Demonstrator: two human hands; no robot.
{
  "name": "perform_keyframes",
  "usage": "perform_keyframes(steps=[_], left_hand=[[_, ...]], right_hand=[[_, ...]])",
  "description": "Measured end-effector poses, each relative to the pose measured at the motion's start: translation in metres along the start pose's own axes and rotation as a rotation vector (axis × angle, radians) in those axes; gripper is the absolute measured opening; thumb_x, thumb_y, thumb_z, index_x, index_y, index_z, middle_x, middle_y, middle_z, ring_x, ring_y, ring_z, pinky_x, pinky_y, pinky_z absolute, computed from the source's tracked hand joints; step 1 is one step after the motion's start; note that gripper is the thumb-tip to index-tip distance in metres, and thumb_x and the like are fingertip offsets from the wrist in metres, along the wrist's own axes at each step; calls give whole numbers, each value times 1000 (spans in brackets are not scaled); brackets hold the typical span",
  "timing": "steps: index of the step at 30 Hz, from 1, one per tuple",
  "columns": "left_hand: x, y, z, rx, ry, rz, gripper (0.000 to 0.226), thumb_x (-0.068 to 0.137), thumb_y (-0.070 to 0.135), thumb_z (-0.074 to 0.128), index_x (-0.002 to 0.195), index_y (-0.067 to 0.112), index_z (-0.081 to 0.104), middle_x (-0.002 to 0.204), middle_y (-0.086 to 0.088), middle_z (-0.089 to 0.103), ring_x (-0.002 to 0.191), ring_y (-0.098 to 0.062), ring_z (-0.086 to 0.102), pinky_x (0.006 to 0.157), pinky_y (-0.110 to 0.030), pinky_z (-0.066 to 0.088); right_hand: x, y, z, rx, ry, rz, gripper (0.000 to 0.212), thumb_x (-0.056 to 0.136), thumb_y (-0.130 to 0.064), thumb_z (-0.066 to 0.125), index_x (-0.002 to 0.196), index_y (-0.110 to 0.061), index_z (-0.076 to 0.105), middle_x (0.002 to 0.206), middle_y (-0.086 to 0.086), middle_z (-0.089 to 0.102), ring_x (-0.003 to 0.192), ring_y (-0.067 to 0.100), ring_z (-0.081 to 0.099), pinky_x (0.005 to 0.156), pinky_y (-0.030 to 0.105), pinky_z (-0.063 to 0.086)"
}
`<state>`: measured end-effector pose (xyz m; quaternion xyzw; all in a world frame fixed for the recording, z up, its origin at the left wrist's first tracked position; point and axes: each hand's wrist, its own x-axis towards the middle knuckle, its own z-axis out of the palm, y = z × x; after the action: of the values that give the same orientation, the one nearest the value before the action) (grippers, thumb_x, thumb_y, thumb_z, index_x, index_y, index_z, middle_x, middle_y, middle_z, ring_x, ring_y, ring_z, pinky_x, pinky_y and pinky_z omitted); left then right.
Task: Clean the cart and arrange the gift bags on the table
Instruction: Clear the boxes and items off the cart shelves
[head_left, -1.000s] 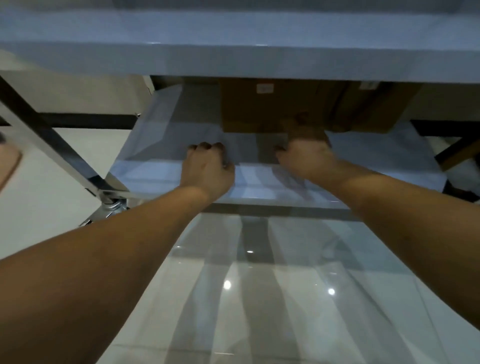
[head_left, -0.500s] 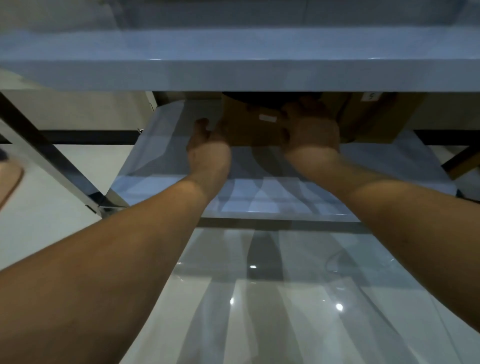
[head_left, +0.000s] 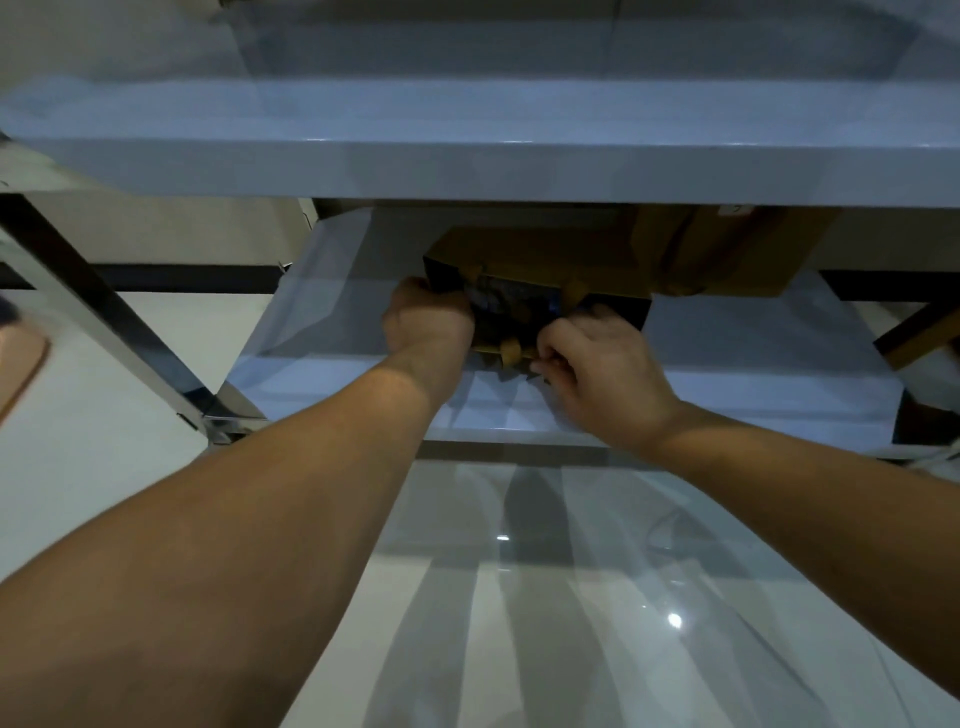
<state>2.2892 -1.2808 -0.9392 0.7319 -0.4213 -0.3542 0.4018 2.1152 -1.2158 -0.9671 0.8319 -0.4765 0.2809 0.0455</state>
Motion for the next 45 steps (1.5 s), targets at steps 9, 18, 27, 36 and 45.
perform_keyframes(steps=[9, 18, 27, 36, 45], left_hand=[[-1, -1, -2, 120, 56, 59, 23, 102, 22, 52, 117, 12, 65, 114, -10, 67, 103, -28, 62, 77, -28, 39], [-15, -11, -5, -37, 16, 31, 19, 90, 29, 60, 98, 11, 63, 95, -5, 66, 89, -26, 65, 76, -27, 52], [-112, -19, -48, 134, 15, -107, 16, 93, 3, 55, 103, 16, 58, 89, 3, 59, 80, -15, 55, 65, -22, 43], [-196, 84, -143, 520, -310, -427, 29, 72, 22, 64, 95, 5, 70, 96, -18, 72, 87, -39, 71, 76, -47, 63], [-304, 293, -213, 830, -713, -203, 13, 89, 21, 65, 85, 9, 67, 84, -13, 71, 69, -28, 72, 64, -35, 63]], right_hand=[[29, -19, -6, -158, -503, 459, 44, 91, -2, 59, 132, -14, 51, 108, 11, 60, 100, 31, 62, 76, 35, 50], [-11, -39, -5, -59, -350, 227, 13, 95, -8, 62, 108, -10, 63, 103, 13, 59, 89, 32, 60, 73, 40, 51], [-86, -104, -59, 60, -442, 382, 18, 72, -4, 83, 66, -9, 66, 62, 10, 54, 42, 29, 51, 42, 33, 50], [-6, -170, -234, 127, -278, 558, 4, 75, -10, 75, 74, -9, 71, 71, 9, 59, 56, 30, 55, 52, 23, 35], [65, -210, -476, 72, -443, 769, 12, 89, -15, 57, 81, -14, 65, 81, 7, 65, 77, 26, 60, 68, 37, 49]])
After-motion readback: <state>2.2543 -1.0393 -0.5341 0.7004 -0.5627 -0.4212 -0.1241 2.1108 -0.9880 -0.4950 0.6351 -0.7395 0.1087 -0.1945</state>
